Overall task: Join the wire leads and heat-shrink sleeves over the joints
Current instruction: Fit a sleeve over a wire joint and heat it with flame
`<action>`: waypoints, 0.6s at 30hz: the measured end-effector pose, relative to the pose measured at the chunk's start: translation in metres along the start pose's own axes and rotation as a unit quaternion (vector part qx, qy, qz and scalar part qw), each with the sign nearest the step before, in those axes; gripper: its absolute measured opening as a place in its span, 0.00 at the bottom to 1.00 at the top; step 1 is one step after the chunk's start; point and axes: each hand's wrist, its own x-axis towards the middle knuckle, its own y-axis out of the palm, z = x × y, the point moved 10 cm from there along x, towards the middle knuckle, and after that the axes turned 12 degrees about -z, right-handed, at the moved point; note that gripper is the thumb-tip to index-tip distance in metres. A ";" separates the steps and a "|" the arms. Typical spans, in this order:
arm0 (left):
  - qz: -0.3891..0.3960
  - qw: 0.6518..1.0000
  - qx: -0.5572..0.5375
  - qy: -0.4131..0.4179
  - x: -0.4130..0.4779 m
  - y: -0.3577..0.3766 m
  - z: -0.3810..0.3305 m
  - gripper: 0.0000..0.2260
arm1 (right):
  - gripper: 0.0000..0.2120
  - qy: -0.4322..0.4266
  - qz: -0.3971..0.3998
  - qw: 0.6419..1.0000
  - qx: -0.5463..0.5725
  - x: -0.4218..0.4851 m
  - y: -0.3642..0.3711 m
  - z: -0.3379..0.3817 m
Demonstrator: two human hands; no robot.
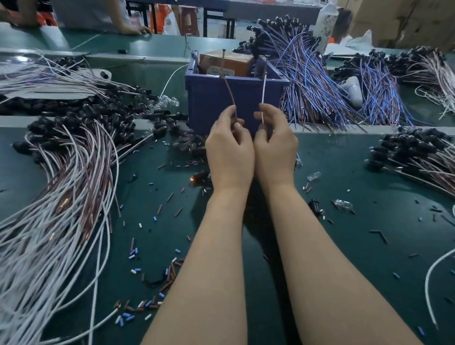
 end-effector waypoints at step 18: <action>0.004 1.000 0.003 -0.013 -0.002 0.001 0.002 0.17 | 0.17 0.014 -0.001 1.000 0.024 0.000 -0.001 -0.002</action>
